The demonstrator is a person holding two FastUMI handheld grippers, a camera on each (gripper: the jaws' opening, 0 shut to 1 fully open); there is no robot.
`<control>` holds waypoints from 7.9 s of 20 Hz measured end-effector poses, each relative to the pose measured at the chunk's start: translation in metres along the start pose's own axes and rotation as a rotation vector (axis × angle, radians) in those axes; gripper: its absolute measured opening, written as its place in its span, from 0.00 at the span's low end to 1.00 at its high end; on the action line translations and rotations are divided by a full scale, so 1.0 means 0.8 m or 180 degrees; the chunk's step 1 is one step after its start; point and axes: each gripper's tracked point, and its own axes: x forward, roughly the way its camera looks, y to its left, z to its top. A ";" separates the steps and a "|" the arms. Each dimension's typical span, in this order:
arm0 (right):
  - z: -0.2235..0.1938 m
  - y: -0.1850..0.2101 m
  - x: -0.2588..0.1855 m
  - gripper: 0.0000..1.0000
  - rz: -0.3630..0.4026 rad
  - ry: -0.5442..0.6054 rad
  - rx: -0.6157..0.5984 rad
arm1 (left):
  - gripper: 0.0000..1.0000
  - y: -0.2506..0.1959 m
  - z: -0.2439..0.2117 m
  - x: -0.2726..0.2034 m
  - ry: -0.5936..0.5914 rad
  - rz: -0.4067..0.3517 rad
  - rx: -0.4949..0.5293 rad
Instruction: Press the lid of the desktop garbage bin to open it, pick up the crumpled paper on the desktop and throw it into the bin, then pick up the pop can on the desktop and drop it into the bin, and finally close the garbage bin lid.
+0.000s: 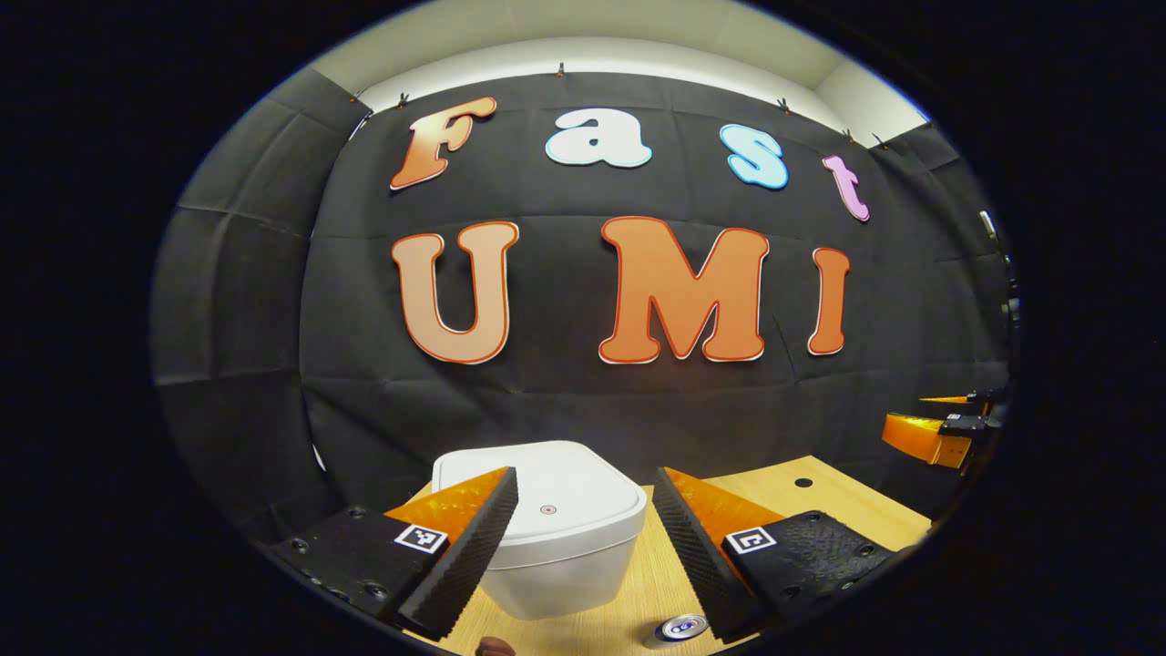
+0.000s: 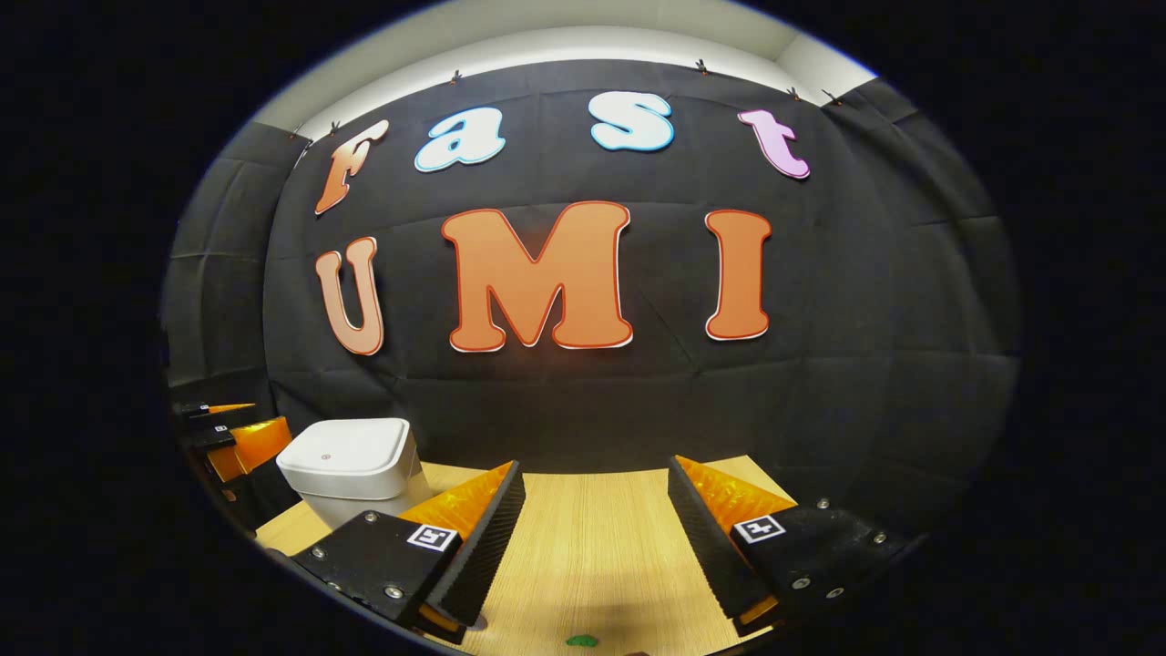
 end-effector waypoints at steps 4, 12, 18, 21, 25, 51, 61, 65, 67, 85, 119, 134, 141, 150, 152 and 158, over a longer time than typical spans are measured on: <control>0.002 0.009 0.015 0.94 0.0044 0.0041 0.0103 | 0.95 -0.008 0.017 0.016 -0.0096 -0.0048 -0.0035; 0.004 -0.001 0.029 0.94 -0.0031 0.0029 0.0097 | 0.94 -0.032 0.020 0.035 -0.0097 -0.0176 -0.0044; 0.004 -0.002 0.028 0.94 -0.0034 0.0037 0.0078 | 0.94 -0.024 0.015 0.036 -0.0043 -0.0127 -0.0157; 0.006 -0.002 0.026 0.94 -0.0029 0.0036 0.0090 | 0.95 -0.016 0.017 0.033 -0.0057 -0.0084 -0.0169; 0.009 0.000 0.020 0.94 -0.0013 0.0027 0.0082 | 0.95 -0.007 0.023 0.029 -0.0069 -0.0036 -0.0151; 0.014 -0.006 0.006 0.94 0.0053 -0.0001 0.0164 | 0.45 -0.033 0.006 0.021 0.0172 -0.0213 -0.0087; 0.009 -0.011 0.004 0.94 0.0064 0.0061 0.0178 | 0.00 -0.017 -0.008 0.021 0.0393 -0.0111 -0.0139; 0.009 -0.013 0.003 0.94 0.0072 0.0060 0.0195 | 0.00 -0.005 0.029 0.027 0.0382 -0.0173 -0.0034; 0.009 -0.010 0.004 0.94 0.0109 0.0077 0.0224 | 0.00 0.008 0.054 0.040 0.0368 -0.0197 0.0027; -0.013 -0.014 0.009 0.94 0.0085 0.0244 0.0079 | 0.00 0.060 -0.054 0.133 0.1644 -0.0538 -0.0113; -0.013 -0.023 -0.019 0.94 0.0052 0.0290 0.0098 | 0.00 0.049 0.098 0.071 0.0602 -0.0423 -0.0067; -0.017 -0.026 -0.022 0.94 0.0119 0.0326 0.0206 | 0.00 0.027 0.085 0.042 0.0568 -0.0561 -0.0532; -0.023 -0.013 -0.023 0.94 0.0239 0.0364 0.0152 | 0.96 0.014 0.084 0.038 0.0466 -0.0634 -0.0530; -0.057 -0.017 -0.022 0.94 0.0230 0.0550 0.0141 | 0.94 0.001 0.063 0.039 0.0427 -0.0624 -0.0222; -0.079 -0.017 -0.023 0.94 0.0252 0.0686 0.0110 | 0.94 -0.004 0.050 0.042 0.0470 -0.0648 -0.0183; -0.197 -0.009 -0.034 0.95 0.0369 0.1409 -0.0135 | 0.95 -0.015 0.017 0.038 0.0574 -0.0732 0.0036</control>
